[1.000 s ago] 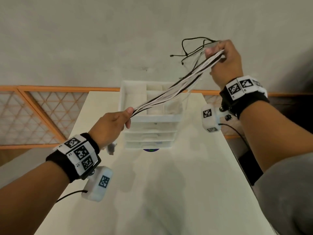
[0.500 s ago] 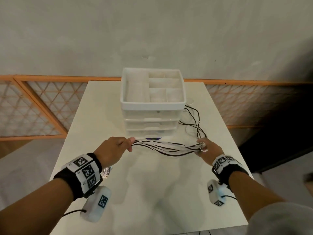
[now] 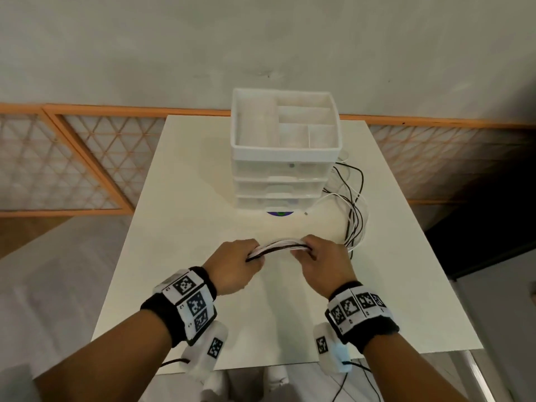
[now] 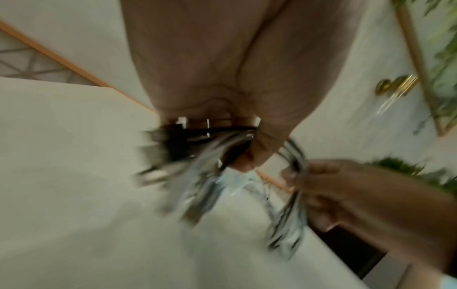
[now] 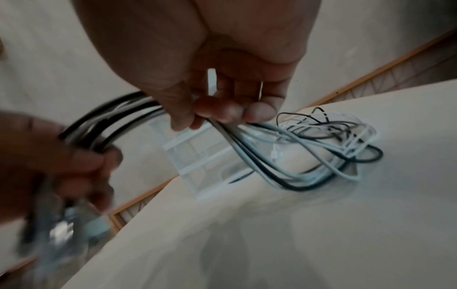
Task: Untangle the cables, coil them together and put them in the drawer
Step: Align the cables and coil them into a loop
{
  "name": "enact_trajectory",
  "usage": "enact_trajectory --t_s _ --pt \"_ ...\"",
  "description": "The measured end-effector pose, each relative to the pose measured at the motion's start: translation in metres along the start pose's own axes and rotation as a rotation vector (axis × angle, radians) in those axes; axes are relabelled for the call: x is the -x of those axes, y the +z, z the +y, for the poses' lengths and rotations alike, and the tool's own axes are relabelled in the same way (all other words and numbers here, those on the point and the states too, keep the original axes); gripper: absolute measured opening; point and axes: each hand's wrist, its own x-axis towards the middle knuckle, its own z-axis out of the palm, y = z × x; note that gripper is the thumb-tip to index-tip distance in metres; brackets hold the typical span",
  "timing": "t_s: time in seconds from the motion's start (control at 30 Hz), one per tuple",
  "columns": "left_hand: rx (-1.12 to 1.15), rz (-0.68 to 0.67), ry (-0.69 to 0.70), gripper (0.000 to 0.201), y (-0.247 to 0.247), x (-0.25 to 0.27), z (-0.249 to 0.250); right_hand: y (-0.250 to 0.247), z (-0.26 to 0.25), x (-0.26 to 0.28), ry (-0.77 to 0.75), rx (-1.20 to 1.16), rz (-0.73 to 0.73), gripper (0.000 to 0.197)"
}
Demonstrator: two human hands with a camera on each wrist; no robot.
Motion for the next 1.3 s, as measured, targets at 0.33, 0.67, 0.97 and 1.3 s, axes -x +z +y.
enact_trajectory --t_s 0.33,0.67,0.97,1.3 --pt "-0.015 -0.102 -0.061 0.021 0.031 0.026 -0.043 0.027 -0.030 0.044 -0.048 0.470 -0.095 0.046" --pt "0.648 0.066 -0.046 0.029 0.015 0.053 -0.047 0.027 -0.047 0.046 -0.038 -0.420 -0.222 0.040" --pt "1.175 0.204 -0.245 0.049 0.022 0.054 -0.028 0.034 -0.052 0.053 -0.117 -0.467 -0.286 0.033" --pt "1.339 0.151 -0.265 0.064 0.014 0.045 -0.024 0.041 -0.048 0.053 -0.335 -0.344 -0.301 0.040"
